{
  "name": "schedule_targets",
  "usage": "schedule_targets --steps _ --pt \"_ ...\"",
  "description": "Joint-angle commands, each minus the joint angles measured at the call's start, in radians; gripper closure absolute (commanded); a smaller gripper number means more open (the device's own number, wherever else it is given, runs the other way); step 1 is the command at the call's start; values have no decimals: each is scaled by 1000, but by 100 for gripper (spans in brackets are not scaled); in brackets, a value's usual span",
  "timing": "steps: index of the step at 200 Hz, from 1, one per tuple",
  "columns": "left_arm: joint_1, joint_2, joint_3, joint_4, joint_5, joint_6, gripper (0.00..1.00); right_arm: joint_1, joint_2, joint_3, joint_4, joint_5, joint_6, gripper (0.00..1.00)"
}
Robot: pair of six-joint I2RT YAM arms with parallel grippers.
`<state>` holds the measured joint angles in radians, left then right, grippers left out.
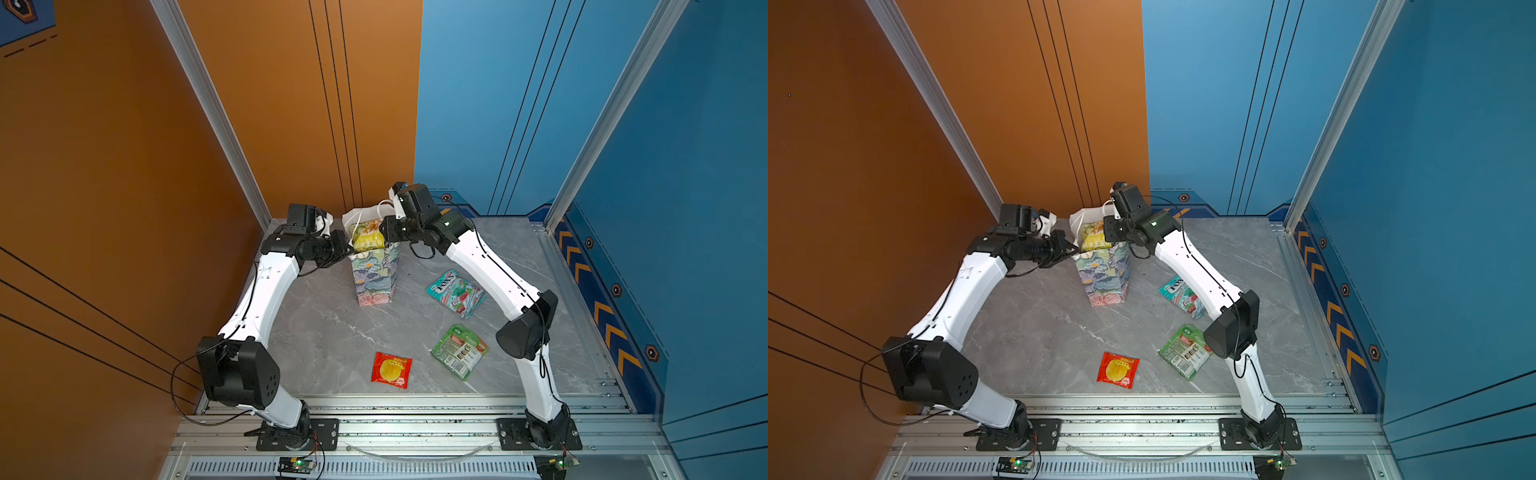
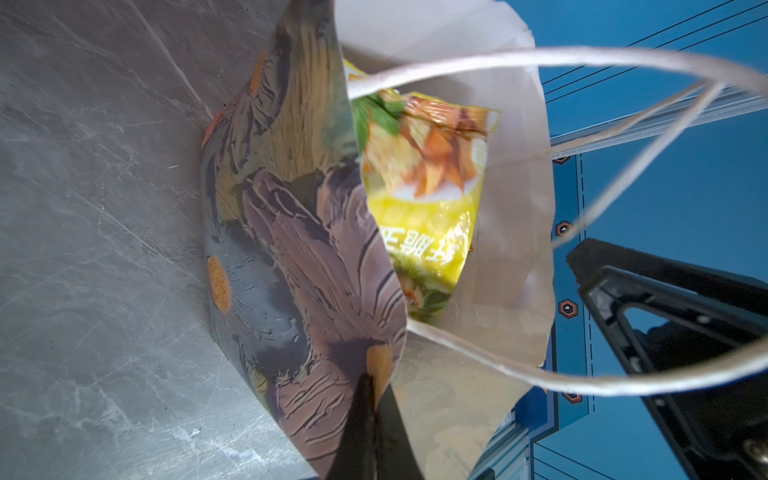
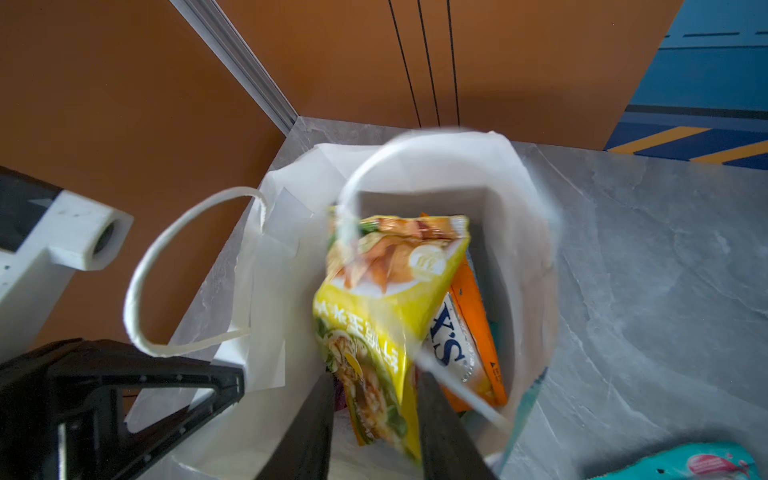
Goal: Place the snacks into the paper bag
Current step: Place the snack in the paper bag.
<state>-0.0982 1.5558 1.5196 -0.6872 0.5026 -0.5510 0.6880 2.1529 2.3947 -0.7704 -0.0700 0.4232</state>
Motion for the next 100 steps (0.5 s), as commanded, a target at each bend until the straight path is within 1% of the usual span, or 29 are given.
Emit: schedule_targets --steps 1,9,19,44,77,100 --pt "0 -21 14 0 27 -1 100 -39 -62 -4 10 -52 33 60" --pt "2 -23 12 -1 27 0 100 -48 -73 -26 27 -67 41 60" --pt "3 -22 10 0 27 0 100 -63 -134 -66 59 -84 55 60" --pt "6 -22 8 0 30 -1 100 -108 -264 -248 172 -121 106 59" --pt "9 -22 8 0 31 1 100 -193 -470 -587 308 -140 176 56" --pt "12 -21 5 1 33 3 100 -261 -605 -861 367 -134 220 54"
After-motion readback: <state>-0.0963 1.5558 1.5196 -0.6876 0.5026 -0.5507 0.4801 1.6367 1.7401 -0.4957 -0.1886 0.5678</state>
